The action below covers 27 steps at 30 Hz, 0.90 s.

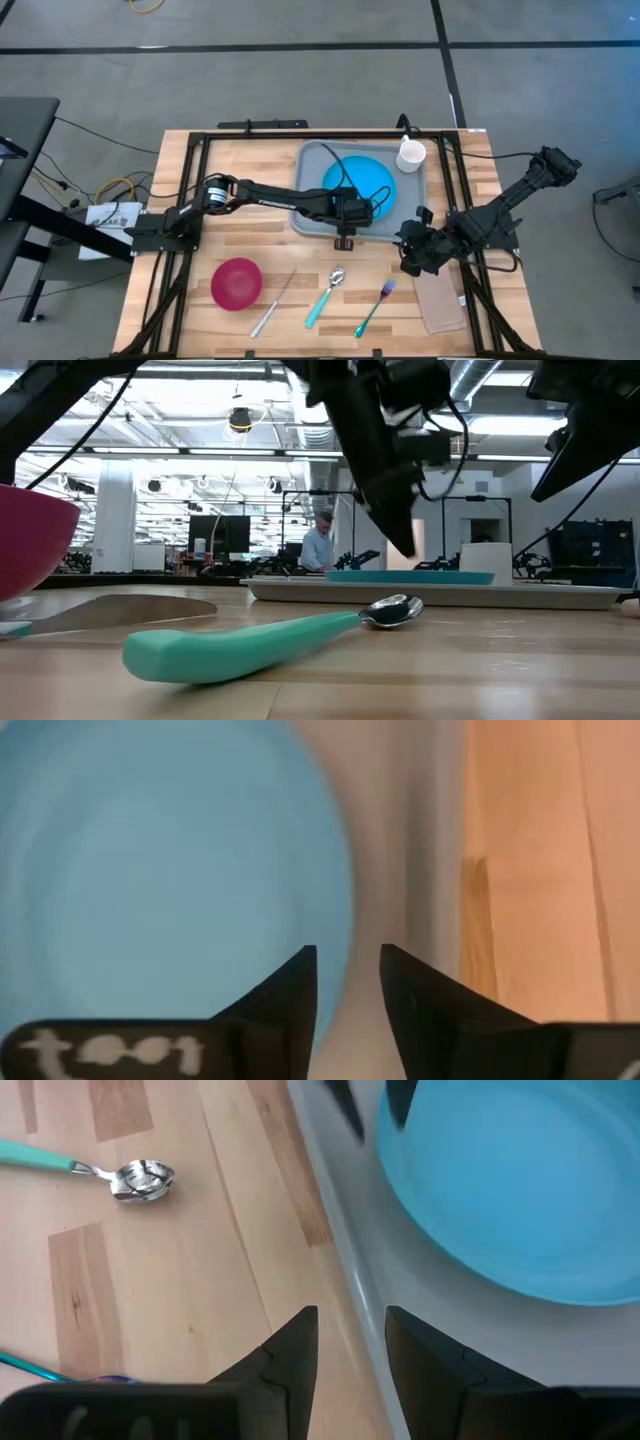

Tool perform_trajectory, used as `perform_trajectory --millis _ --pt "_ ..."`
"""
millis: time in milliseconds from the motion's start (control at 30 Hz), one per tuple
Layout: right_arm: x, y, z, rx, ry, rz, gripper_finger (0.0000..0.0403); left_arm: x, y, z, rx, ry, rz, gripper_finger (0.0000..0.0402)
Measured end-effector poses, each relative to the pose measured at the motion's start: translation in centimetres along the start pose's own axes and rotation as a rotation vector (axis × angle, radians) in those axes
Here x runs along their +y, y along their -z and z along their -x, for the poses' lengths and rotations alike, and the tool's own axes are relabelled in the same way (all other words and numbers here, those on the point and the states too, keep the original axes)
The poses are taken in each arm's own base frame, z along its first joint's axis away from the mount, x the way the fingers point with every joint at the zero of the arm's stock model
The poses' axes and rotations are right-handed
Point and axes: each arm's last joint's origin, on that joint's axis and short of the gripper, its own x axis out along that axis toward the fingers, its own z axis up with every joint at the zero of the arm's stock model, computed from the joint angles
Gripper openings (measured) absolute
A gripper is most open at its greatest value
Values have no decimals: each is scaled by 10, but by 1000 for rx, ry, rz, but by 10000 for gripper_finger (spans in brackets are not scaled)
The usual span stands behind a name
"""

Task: Set up tray
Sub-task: Put the blue plate to the bottom of the white mug on the gray serving tray

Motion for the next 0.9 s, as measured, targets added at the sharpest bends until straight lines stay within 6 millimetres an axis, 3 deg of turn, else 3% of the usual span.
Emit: perform_trajectory --millis 133,367,500,667,900 --pt "0 0 0 0 1 0 114 8 1 21 117 -77 3 86" --pt "1 1 1 1 -3 9 114 35 24 59 474 -212 48 11" --pt "1 1 1 2 -2 14 114 58 35 67 550 -336 127 6" --pt "0 1 1 5 1 21 114 87 49 48 577 -251 210 1" --pt "0 2 1 7 2 48 114 126 74 -1 473 -162 268 0"
